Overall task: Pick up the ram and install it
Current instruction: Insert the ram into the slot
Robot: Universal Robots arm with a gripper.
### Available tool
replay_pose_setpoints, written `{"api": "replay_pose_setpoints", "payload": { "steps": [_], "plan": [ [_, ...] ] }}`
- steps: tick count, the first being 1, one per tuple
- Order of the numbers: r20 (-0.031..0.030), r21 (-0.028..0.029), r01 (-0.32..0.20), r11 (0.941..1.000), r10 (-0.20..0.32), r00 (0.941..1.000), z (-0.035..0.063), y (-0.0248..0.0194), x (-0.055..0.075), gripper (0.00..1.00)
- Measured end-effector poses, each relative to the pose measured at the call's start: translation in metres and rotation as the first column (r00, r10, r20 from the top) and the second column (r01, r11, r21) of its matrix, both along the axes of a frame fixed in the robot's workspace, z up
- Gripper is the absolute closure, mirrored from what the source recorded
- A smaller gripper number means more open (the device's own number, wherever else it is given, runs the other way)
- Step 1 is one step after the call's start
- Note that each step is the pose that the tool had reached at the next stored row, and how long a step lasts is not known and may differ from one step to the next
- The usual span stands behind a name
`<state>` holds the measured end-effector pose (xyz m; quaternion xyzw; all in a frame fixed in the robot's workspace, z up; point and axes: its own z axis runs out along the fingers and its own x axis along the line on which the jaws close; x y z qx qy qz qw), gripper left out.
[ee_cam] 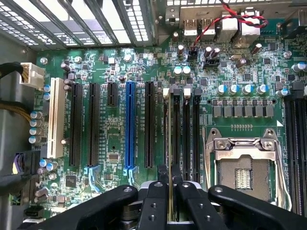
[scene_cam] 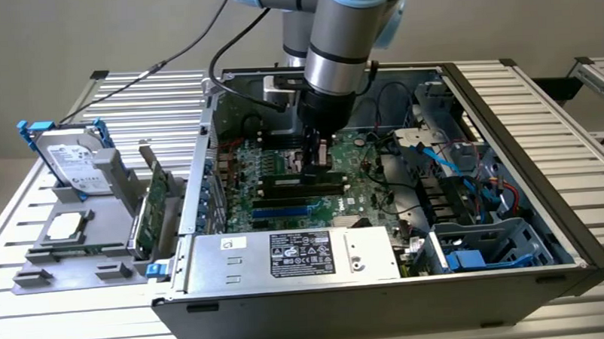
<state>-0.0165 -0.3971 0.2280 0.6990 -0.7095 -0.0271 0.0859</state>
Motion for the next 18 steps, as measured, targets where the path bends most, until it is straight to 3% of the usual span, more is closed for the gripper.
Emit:
{"api": "replay_pose_setpoints", "payload": {
  "steps": [3, 4, 7, 13, 18],
  "plan": [
    [0.0158, -0.0003, 0.000, 1.0000, 0.000, 0.9999, 0.0000, 0.0007, 0.0000, 0.86],
    [0.0180, -0.0007, 0.000, 1.0000, 0.000, 0.9998, -0.0001, 0.0007, -0.0002, 0.86],
    [0.0192, -0.0043, 0.000, 1.0000, 0.000, 0.9998, -0.0007, 0.0008, -0.0005, 0.86],
    [0.0193, -0.0180, 0.000, 0.9998, 0.000, 0.9998, -0.0041, 0.0009, -0.0007, 0.86],
    [0.0193, -0.0191, 0.000, 0.9998, 0.000, 0.9998, -0.0042, 0.0010, -0.0013, 0.86]
  ]
}}
